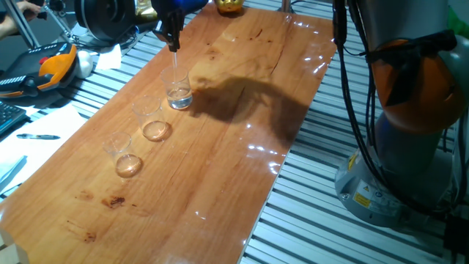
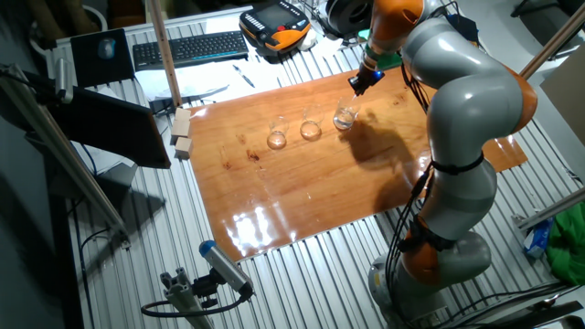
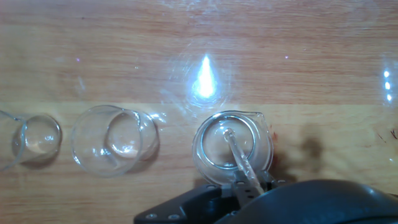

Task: Stir the beaker with a glass rod

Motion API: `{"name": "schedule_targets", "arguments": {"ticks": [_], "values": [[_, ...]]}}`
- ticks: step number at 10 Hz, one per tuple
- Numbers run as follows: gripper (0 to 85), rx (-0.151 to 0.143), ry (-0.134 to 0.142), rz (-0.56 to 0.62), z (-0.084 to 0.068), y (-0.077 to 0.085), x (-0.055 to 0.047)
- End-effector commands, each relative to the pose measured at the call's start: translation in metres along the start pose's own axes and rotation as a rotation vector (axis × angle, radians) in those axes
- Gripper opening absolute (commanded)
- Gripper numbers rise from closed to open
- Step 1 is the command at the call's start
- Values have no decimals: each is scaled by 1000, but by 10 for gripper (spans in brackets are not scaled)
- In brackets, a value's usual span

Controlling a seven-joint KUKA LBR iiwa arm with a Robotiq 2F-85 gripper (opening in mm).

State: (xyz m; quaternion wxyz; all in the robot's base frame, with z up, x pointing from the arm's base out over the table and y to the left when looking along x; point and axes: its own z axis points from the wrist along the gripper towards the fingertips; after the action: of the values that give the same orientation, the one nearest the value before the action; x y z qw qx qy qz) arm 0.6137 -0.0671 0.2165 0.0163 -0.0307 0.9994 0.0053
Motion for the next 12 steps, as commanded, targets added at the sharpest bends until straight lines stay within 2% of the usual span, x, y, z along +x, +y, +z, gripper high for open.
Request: {"name": "schedule_targets", "arguments": {"ticks": [1,3,5,8,10,12], "values": [[0,-3,3,0,1,0,0],[0,-7,8,1,4,-3,2],[0,7,16,-14,6,-7,5],[0,1,106,-12,4,-6,6],[0,-57,110,46,4,-5,5],[0,-109,88,110,6,-4,2]]}}
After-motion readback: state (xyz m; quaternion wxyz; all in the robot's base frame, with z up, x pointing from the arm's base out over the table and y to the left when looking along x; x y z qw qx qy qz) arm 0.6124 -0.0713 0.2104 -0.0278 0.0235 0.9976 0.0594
